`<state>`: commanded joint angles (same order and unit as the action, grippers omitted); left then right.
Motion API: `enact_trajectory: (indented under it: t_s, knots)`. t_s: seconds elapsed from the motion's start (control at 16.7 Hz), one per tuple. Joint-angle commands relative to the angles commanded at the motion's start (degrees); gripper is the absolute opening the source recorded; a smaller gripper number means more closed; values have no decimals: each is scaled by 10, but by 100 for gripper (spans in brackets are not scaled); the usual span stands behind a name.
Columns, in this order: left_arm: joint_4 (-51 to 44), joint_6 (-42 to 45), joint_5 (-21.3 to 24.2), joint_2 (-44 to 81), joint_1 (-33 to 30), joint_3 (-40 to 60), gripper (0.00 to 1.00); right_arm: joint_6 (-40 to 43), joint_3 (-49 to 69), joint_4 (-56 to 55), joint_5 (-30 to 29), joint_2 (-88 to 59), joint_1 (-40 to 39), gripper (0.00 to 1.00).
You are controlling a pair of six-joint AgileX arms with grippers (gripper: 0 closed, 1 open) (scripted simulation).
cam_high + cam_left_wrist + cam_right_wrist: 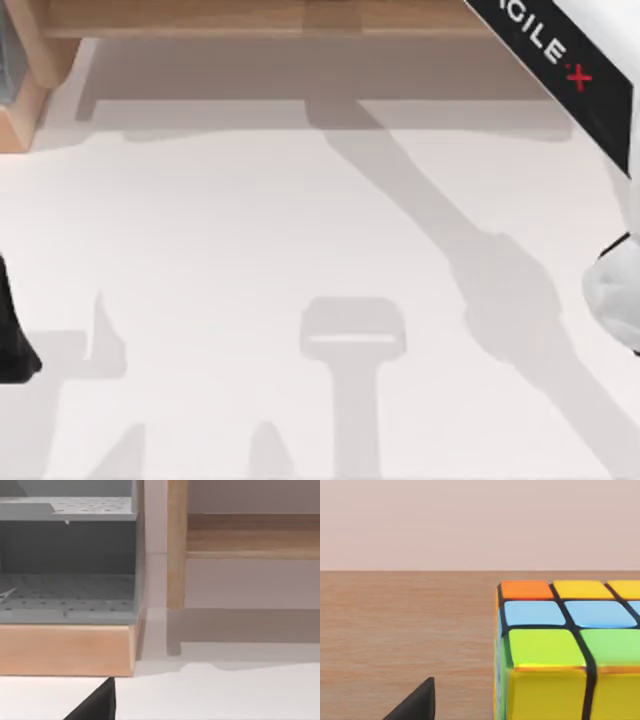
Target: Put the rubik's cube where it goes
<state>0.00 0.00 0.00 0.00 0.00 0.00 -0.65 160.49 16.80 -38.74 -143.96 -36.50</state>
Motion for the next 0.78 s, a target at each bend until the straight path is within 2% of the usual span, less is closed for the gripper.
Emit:
enact_trajectory:
  t_s: [0.3,0.78]
  knots:
    - [0,0,0,0,0,0,100,0,9,0,2,-11,2,100]
    - [0,0,0,0,0,0,100,0,9,0,2,-11,2,40]
